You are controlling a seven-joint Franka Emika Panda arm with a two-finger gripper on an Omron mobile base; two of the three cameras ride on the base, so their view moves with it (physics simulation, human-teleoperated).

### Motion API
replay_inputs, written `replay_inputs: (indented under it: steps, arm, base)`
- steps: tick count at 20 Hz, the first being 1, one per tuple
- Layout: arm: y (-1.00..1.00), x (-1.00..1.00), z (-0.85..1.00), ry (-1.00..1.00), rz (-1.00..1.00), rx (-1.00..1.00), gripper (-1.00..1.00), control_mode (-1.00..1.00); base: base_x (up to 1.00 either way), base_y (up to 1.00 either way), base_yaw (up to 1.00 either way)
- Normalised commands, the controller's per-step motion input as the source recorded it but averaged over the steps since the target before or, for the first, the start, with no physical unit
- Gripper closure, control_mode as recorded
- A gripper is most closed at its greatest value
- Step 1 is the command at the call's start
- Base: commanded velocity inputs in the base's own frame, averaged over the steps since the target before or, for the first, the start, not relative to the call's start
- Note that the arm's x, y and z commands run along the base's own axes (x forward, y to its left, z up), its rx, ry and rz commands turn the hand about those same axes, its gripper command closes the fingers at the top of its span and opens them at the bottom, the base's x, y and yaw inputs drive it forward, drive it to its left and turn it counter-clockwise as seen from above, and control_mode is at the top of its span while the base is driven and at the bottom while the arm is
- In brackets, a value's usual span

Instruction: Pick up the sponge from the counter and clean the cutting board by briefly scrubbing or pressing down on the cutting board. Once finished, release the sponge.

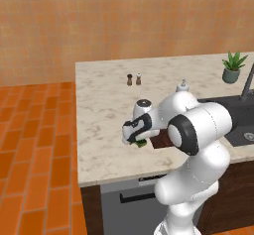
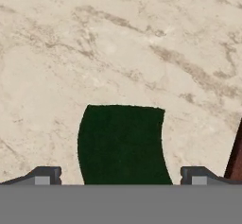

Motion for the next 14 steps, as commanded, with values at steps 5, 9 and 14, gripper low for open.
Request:
replay_inputs:
  steps: [5, 9, 14]
  arm:
    - [0.0, 0.13, -0.26, 0.0, 0.0, 0.0, 1.0, -1.0]
    - [0.0, 0.0, -0.12, -0.01, 0.0, 0.0, 1.0, -1.0]
    - [0.01, -0.2, 0.15, 0.0, -0.1, 0.01, 1.0, -1.0]
  base:
    - [0.0, 0.0, 0.0]
    - [0.0, 0.0, 0.0]
    - [0.0, 0.0, 0.0]
